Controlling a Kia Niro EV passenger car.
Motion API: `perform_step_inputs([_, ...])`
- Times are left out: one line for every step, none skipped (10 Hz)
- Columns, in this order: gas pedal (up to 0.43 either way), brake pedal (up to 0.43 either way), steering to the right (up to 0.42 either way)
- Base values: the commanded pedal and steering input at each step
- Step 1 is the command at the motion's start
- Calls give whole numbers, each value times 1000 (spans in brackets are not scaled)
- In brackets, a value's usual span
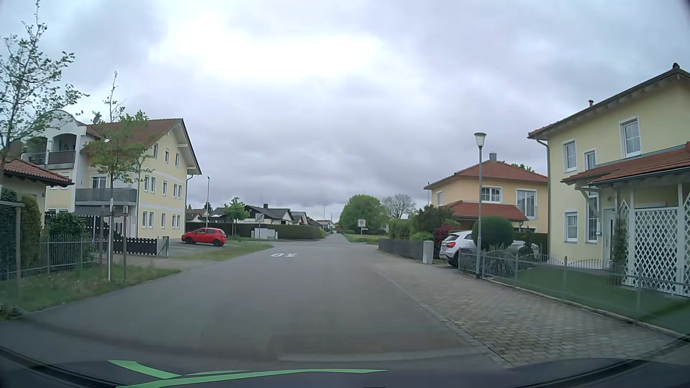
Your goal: Follow the waypoints while adhering to traffic rules and regulations
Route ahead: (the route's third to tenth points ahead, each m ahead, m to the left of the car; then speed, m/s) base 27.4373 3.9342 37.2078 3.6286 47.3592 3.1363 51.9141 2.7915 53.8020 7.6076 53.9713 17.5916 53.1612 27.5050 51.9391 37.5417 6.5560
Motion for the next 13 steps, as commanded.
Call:
perform_step_inputs([197, 0, -13])
perform_step_inputs([197, 0, -13])
perform_step_inputs([197, 0, -12])
perform_step_inputs([197, 0, -11])
perform_step_inputs([197, 0, -10])
perform_step_inputs([197, 0, -9])
perform_step_inputs([197, 0, -9])
perform_step_inputs([197, 0, -8])
perform_step_inputs([197, 0, -8])
perform_step_inputs([197, 0, -8])
perform_step_inputs([197, 0, -8])
perform_step_inputs([197, 0, -8])
perform_step_inputs([197, 0, -8])
